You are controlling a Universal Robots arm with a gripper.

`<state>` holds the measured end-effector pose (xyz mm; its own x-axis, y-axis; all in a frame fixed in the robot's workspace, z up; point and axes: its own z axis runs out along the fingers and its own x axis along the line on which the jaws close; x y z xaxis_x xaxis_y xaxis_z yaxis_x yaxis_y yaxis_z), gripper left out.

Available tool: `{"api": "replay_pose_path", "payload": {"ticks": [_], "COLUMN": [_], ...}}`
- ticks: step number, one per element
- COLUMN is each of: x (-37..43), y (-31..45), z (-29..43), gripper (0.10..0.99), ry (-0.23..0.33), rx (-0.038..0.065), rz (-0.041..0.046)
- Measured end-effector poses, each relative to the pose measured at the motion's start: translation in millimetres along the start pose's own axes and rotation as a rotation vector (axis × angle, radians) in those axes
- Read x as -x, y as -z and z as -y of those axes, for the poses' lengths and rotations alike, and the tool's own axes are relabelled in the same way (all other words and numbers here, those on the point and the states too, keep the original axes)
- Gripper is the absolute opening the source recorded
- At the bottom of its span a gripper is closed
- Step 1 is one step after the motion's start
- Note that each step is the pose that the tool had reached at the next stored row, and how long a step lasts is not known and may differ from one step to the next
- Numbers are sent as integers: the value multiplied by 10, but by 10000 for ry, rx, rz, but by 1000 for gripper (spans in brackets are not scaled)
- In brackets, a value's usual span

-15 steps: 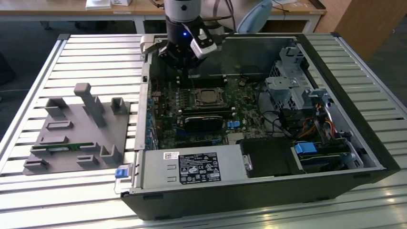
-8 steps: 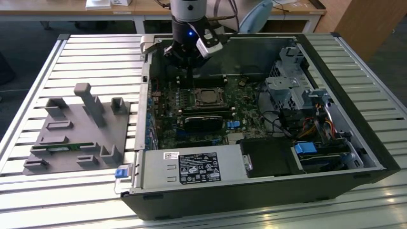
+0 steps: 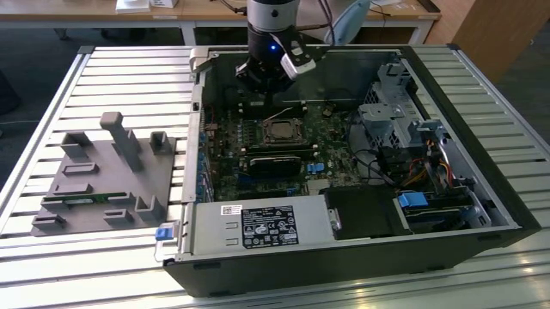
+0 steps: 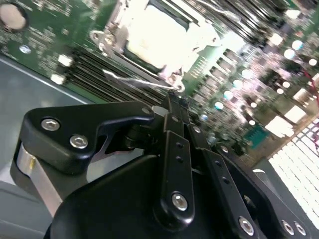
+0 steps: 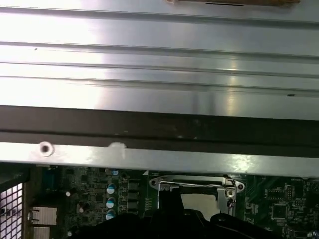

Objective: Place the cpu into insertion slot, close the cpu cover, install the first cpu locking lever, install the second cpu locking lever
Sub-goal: 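Install the first cpu locking lever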

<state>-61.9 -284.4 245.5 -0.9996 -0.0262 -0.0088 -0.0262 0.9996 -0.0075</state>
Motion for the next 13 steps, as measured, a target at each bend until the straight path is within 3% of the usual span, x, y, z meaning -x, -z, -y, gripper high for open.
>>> {"api": "replay_pose_path", "payload": {"ticks": [5,8,13], "x": [157,157,156], "y": [-51,-63,-104], "z": [-3,-3,-3], "gripper": [118,118,118], "ry": [11,10,30], "rx": [2,8,197], "rz": [-5,-7,0]}}
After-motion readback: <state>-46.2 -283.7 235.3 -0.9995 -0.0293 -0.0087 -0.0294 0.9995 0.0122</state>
